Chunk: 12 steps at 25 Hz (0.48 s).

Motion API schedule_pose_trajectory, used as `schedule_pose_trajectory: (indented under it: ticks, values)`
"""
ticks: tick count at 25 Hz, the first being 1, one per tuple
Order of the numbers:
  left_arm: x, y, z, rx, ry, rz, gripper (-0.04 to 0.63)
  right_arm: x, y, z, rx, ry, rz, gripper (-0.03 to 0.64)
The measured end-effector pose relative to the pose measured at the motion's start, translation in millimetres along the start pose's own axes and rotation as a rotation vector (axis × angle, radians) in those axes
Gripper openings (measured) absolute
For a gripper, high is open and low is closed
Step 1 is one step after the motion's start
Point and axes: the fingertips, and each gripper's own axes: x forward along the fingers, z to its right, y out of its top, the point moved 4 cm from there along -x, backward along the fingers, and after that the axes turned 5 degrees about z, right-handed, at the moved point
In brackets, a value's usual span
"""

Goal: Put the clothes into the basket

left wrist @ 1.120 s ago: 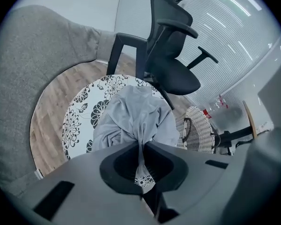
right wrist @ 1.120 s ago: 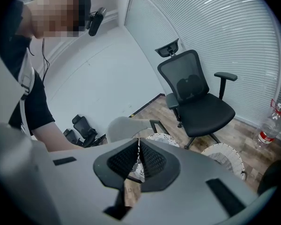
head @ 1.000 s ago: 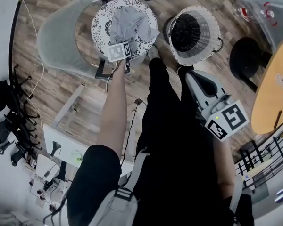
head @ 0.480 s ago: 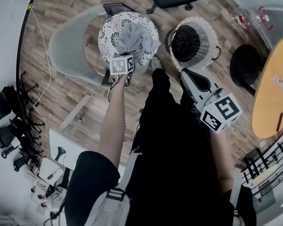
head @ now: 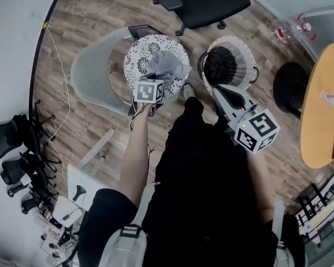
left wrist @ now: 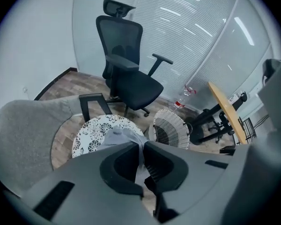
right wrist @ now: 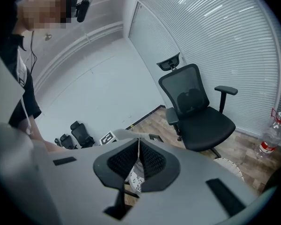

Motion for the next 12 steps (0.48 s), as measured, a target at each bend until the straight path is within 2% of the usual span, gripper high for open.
schedule_pose_trajectory:
  ticks: [5, 12]
  values:
    - [-22, 26, 26, 0.045, -0.049, 0.039, 0.022, -7, 14, 16, 0.001, -0.034, 0.056, 0.018]
    - [-43, 52, 65, 0.135, -0.094, 0.031, 0.022, -22, 24, 32, 0.0, -0.069, 0.112, 0.018]
